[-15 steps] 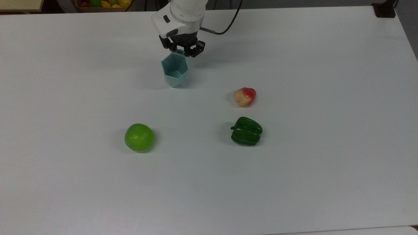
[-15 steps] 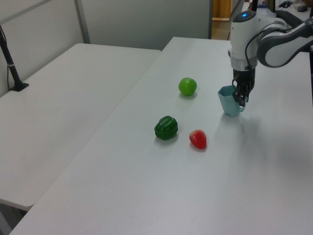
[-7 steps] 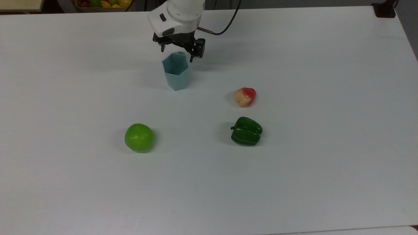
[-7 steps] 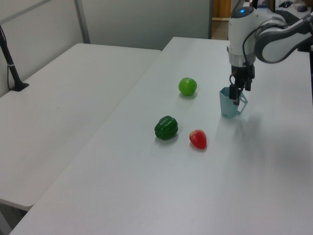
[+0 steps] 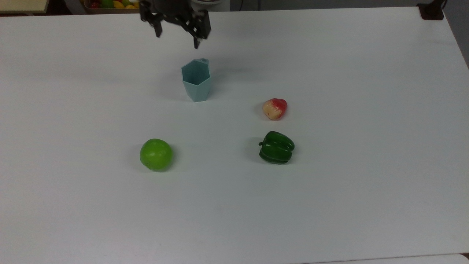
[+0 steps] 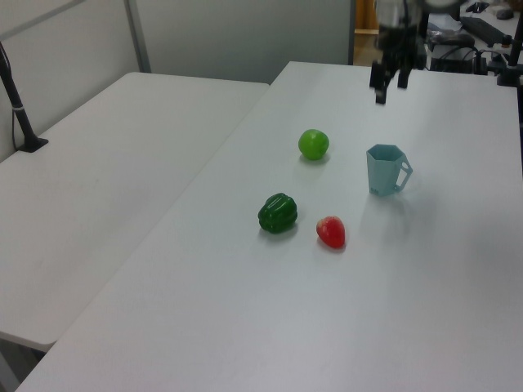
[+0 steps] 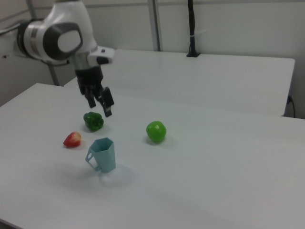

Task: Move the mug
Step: 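Open the gripper and raise it off the mug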

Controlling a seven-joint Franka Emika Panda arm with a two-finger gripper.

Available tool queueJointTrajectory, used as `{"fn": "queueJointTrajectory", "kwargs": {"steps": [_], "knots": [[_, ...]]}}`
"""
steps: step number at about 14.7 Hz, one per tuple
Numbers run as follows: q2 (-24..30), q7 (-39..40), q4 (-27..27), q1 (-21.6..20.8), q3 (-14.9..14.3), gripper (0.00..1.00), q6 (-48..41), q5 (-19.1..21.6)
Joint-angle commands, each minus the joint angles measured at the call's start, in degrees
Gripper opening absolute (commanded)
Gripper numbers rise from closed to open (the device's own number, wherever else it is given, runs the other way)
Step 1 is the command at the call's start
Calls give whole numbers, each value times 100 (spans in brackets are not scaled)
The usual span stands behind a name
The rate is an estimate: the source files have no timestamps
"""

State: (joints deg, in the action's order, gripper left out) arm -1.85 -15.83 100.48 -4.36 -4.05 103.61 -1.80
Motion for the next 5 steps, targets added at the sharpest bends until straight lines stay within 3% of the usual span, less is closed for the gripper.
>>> {"fn": "queueJointTrajectory", "kwargs": {"steps": [1, 5], "knots": [[-52, 221, -493, 14, -175, 100, -419, 136], [1, 942, -785, 120, -439, 100, -913, 311]]}}
